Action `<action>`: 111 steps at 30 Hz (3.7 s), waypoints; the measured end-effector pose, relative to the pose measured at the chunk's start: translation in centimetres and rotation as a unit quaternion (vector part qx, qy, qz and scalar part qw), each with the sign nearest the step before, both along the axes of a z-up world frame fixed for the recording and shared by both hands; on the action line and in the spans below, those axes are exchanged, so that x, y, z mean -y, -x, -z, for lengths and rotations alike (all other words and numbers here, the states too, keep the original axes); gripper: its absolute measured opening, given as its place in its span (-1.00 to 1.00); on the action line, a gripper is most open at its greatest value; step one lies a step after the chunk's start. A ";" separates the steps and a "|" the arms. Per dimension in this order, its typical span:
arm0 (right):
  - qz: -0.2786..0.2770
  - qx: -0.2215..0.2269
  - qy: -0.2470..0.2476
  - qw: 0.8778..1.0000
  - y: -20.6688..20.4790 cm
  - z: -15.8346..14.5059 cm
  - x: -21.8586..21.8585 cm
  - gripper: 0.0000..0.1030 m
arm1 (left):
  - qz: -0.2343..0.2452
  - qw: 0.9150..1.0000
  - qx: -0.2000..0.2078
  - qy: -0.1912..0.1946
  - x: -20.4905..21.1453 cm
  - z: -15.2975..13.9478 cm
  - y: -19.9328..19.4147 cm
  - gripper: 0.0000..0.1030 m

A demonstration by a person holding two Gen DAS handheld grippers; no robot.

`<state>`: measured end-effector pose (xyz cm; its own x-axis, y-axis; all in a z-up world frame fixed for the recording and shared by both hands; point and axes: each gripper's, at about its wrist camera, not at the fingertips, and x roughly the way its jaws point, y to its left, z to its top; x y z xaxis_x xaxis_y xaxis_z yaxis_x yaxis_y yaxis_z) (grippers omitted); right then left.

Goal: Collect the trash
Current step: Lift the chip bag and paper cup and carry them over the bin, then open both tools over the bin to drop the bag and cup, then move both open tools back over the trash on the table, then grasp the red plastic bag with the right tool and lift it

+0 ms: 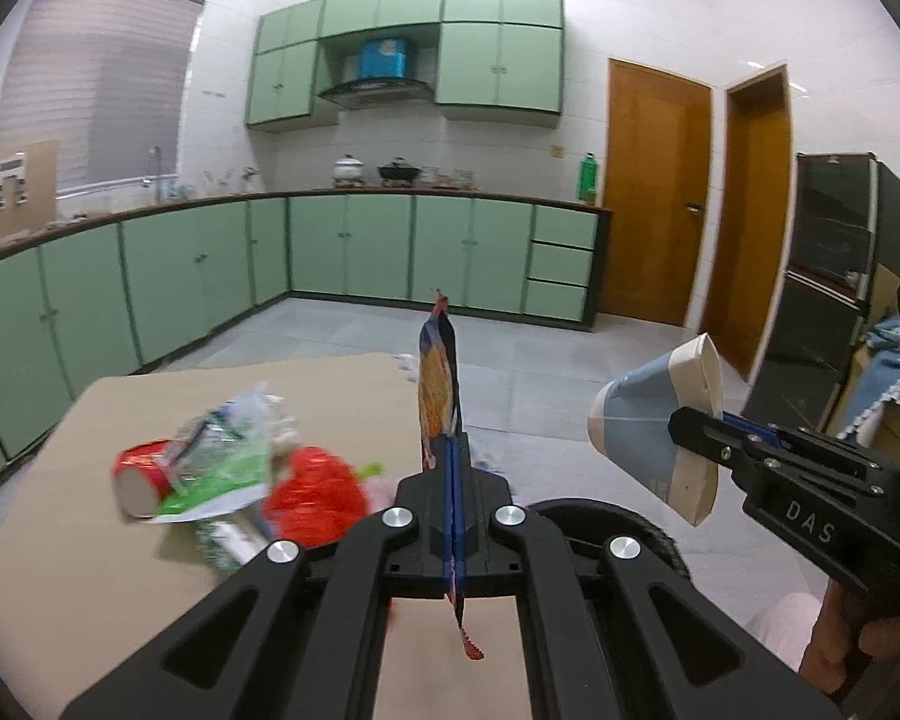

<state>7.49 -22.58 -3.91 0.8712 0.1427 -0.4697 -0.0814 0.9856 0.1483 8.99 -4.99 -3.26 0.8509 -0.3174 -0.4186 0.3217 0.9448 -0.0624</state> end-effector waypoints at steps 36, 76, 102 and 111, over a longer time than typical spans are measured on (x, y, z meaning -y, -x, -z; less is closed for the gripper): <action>0.140 -0.114 0.004 0.984 -7.1 12.5 15.3 -0.60 | 0.138 0.983 -0.119 -0.035 17.4 9.3 -11.9 -0.94; 0.019 -0.012 -0.004 1.000 -5.7 5.0 -2.0 0.87 | -0.165 0.984 -0.030 -0.054 -11.5 2.5 -4.6 0.61; -0.136 -0.080 0.041 0.987 -9.9 9.2 -16.3 -0.24 | -0.226 0.971 -0.074 -0.038 -17.8 6.2 -4.1 0.61; -0.160 -0.066 0.012 0.985 -8.5 8.2 -14.9 -0.74 | -0.215 0.973 -0.073 -0.039 -16.7 6.0 -3.8 0.61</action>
